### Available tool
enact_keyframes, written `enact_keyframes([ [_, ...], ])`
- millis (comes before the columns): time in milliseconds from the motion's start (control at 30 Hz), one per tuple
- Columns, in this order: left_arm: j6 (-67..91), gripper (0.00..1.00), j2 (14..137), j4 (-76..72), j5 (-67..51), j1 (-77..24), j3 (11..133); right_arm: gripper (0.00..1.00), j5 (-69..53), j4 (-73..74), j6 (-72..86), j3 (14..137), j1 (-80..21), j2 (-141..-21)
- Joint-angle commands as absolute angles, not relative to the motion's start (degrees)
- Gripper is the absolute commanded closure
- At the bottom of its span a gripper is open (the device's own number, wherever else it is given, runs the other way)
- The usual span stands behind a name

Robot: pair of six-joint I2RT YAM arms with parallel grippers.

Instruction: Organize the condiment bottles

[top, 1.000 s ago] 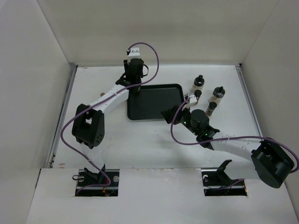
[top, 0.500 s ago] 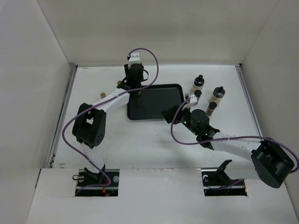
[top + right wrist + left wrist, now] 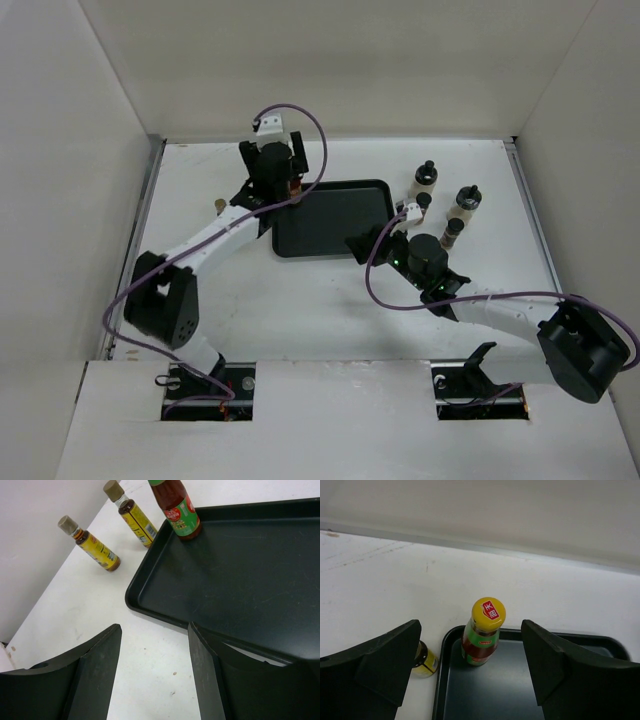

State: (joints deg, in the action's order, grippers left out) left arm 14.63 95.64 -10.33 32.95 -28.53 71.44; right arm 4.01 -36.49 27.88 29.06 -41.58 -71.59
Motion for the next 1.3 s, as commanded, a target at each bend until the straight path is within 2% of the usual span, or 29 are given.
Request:
enact_keyframes([
  [0, 16.08, 0.21, 84.66, -13.80, 35.68, -29.13, 68.31, 0.38, 4.48, -39.64, 27.69, 29.00, -41.26, -70.49],
  [100, 19.33, 0.42, 80.78, -12.57, 35.16, -27.82, 63.20, 0.38, 4.66, -39.55, 27.60, 29.09, -41.44, -70.40],
  [200, 22.32, 0.53, 80.85, -7.84, 34.02, -25.01, 61.26, 0.37, 4.66, -39.72, 27.68, 29.09, -41.44, -70.22],
  [267, 23.29, 0.54, 82.08, -6.33, 33.31, -23.52, 61.26, 0.37, 4.66, -39.64, 27.69, 29.35, -41.44, -70.66],
  [433, 22.68, 0.44, 88.05, -4.75, 32.26, -21.49, 65.47, 0.37, 4.57, -39.64, 27.42, 29.62, -41.44, -71.54],
  [667, 22.59, 0.42, 93.86, -4.05, 30.59, -19.73, 68.73, 0.36, 4.13, -39.81, 27.51, 29.71, -41.44, -72.07],
  [900, 22.15, 0.48, 98.08, -3.78, 30.59, -18.41, 72.06, 0.36, 3.87, -39.81, 27.33, 30.06, -41.88, -72.60],
  [1133, 21.62, 0.63, 101.86, -0.71, 29.53, -17.88, 75.58, 0.36, 3.87, -39.81, 27.51, 29.80, -41.88, -71.72],
  [1267, 21.71, 0.63, 100.81, -1.14, 29.44, -17.88, 73.74, 0.36, 3.78, -39.29, 27.33, 29.88, -41.88, -71.11],
])
